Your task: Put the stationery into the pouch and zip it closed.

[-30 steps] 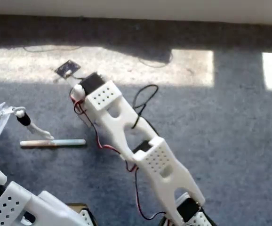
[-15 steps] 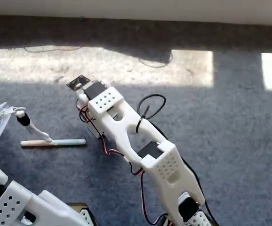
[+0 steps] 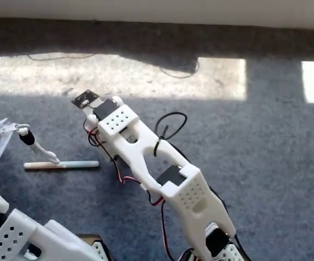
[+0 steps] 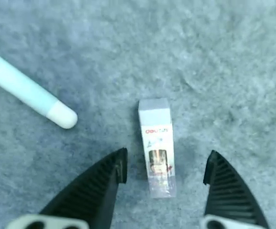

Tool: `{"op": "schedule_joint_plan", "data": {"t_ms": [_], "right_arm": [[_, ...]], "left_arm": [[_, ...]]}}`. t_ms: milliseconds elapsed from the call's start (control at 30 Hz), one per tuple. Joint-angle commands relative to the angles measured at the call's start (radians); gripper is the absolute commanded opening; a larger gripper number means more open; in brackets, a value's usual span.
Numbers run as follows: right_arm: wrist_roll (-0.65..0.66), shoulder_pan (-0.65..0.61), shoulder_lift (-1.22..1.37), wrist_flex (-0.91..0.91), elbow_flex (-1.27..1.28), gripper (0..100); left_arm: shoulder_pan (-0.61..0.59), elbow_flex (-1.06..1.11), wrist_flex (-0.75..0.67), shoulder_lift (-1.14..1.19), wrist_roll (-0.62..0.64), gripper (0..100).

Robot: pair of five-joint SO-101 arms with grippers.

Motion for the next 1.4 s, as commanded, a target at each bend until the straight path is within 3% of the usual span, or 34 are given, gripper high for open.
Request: {"op": "schedule_joint_plan", "data": {"t_ms": [0,233,567,833,1100,1367], "right_arm": [[-0.009,-0.008,-0.036,-0.044,-0.008,24.1],[-0.006,-0.007,0.064,-0.074,-0.018,23.6],[-0.003,-0.007,0.074,-0.076,-0.018,0.5],[-0.006,0.004,-0.008,0.019,-0.03,0.5],[-0.008,0.021,-0.302,0.05,0.117,0.5],[-0.003,0.021,-0.714,-0.196,0.516,0.5]], "left_arm": [[0.019,-0.016,-0.031,-0.012,0.006,1],[0.019,-0.012,-0.031,-0.012,0.006,1],[0.022,-0.007,-0.031,-0.012,0.006,1],[0.041,-0.015,-0.029,-0.013,0.006,1],[0.257,-0.07,-0.025,-0.013,-0.025,1],[0.552,-0.176,0.049,-0.004,-0.077,1]]}}
